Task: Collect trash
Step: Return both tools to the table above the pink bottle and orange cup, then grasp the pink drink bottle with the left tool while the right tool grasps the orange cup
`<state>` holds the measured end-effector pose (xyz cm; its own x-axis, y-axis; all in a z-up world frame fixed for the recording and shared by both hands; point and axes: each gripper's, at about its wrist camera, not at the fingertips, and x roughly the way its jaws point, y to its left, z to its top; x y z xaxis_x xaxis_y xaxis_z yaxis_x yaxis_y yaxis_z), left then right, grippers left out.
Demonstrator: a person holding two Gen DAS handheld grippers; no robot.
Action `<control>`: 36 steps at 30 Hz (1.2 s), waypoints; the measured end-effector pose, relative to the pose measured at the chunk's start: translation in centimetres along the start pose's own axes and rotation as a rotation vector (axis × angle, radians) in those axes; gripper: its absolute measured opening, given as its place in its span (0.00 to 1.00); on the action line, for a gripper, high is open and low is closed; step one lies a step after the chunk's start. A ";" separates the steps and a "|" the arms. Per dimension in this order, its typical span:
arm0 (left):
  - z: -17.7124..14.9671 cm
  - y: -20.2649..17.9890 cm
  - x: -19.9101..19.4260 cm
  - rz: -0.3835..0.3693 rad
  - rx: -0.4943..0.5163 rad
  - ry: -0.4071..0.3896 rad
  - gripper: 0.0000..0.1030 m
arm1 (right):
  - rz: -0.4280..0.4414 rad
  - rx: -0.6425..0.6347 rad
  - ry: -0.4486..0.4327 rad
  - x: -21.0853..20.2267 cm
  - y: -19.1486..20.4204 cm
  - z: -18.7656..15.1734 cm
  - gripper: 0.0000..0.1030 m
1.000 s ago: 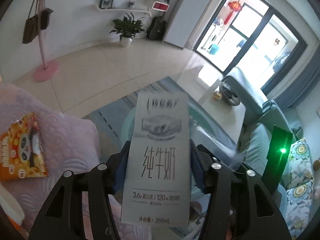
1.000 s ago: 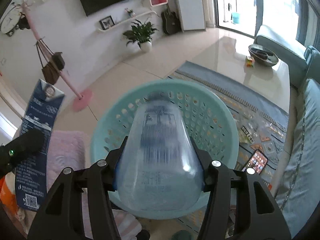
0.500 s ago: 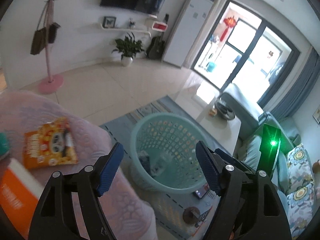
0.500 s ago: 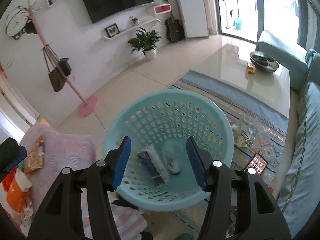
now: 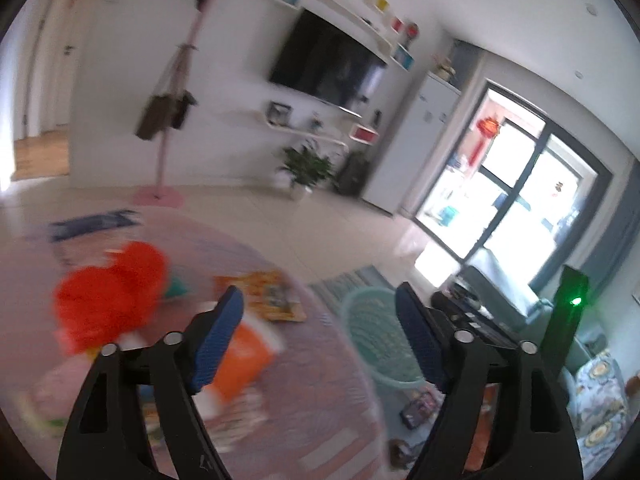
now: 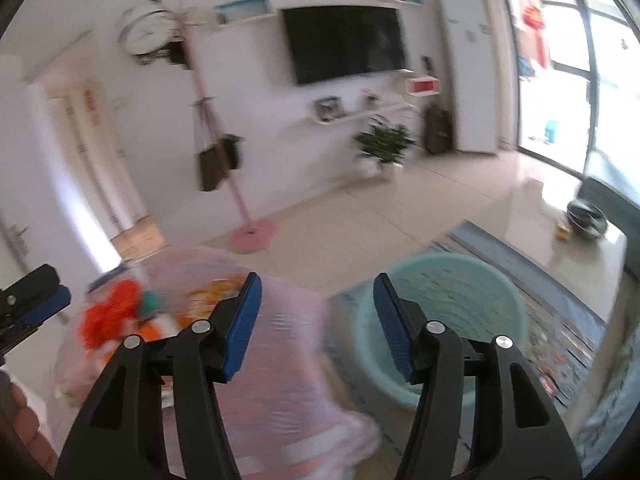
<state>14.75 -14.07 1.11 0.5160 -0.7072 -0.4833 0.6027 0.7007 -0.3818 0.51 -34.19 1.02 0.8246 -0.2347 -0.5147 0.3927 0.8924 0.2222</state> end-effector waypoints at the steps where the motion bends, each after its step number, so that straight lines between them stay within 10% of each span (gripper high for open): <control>1: 0.0 1.0 -1.0 0.033 0.003 -0.008 0.77 | 0.017 -0.021 -0.004 0.0 1.1 -0.1 0.61; 9: -1.6 11.0 -3.8 0.268 0.002 0.073 0.83 | 0.164 -0.151 0.085 2.4 9.0 -2.5 0.69; 21: -4.3 17.8 1.4 0.180 -0.105 0.321 0.83 | 0.243 -0.270 0.247 5.7 16.3 -7.8 0.74; 36: -7.0 13.9 2.0 0.234 -0.020 0.427 0.72 | 0.133 -0.194 0.259 4.4 6.9 -6.4 0.59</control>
<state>19.90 -5.09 -10.71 0.3382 -0.4315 -0.8363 0.4860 0.8411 -0.2375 4.24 -26.57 -5.04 0.7226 -0.0281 -0.6907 0.1840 0.9710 0.1529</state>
